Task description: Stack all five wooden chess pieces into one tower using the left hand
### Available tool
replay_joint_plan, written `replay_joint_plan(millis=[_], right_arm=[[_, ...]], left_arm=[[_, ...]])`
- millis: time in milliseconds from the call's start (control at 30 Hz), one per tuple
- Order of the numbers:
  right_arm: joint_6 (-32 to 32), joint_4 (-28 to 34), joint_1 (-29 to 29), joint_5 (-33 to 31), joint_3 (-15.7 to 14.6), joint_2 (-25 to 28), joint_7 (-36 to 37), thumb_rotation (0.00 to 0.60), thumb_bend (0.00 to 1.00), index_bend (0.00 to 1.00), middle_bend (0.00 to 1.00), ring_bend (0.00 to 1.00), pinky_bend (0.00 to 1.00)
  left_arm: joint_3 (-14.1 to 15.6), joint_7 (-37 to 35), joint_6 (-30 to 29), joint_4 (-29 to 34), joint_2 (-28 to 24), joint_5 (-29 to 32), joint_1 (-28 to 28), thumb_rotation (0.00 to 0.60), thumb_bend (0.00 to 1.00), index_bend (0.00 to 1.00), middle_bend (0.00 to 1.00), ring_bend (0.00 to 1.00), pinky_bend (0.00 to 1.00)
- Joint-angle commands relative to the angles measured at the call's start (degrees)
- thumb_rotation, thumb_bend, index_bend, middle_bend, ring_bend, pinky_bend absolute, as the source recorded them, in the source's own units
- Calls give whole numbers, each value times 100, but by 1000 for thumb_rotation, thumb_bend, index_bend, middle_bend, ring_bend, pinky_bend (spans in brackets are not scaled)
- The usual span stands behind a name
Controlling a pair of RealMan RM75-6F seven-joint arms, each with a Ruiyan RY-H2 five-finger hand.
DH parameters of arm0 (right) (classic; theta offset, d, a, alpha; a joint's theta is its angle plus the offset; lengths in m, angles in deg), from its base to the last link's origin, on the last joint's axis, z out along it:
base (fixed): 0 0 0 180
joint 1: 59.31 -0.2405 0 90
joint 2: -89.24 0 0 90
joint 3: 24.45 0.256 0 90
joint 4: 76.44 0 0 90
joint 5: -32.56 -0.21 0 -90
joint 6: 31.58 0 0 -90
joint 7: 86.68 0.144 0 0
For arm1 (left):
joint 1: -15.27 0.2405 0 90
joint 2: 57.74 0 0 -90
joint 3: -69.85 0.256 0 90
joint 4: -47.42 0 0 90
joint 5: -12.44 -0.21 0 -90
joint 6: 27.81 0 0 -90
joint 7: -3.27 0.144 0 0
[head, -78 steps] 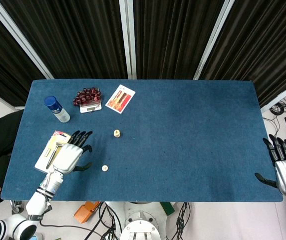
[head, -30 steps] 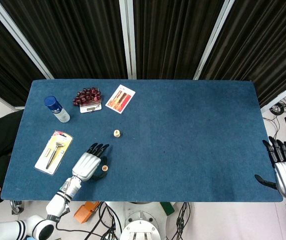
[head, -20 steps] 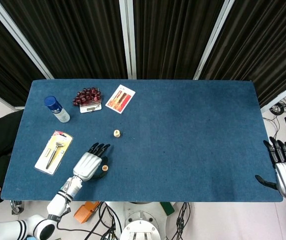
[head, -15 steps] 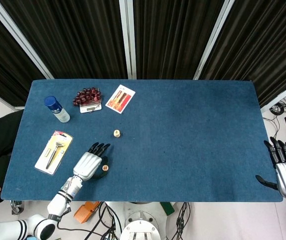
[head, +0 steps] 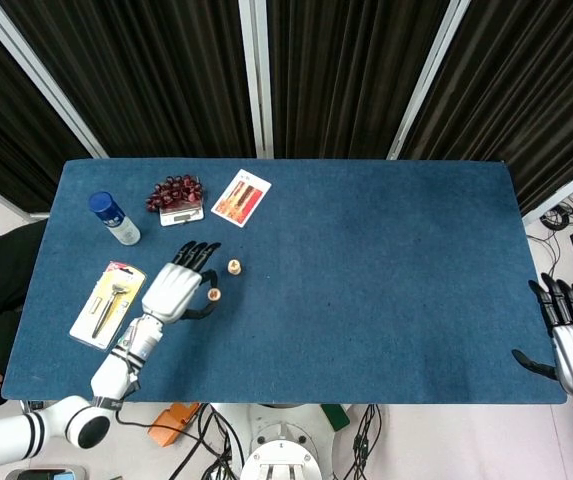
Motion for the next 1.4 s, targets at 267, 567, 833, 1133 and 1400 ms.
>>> replay_joint_plan(millis=[267,567,833,1133,1400], right_arm=[[28,-24,-2,-63,20,7,36,600,172,0,0,0,0],[74,-40,-15,-128,43,14,56,600,173,0,0,0,0],[121,-44,-39,-159,56,11,62,600,172,0,0,0,0],[127,-50,-37,-175,57,11,71,600,173,0,0,0,0],[123,-41,-39,-168,59,10,68,600,173,0,0,0,0]], left_arm=[[-872,729,1025,-442,345,1756,-1149,553,363,516,0,0,0],[-816,1063,1182,-1037,749,2676,-1559,552,348,507,0,0,0],[-661,1060,1115,-1258,850,2837,-1643,551,334,496,0,0,0],[-556,1006,1068,-1362,889,2914,-1701,552,323,484,0,0,0],[-498,973,1002,-1335,857,2939,-1727,549,306,466,0,0,0]])
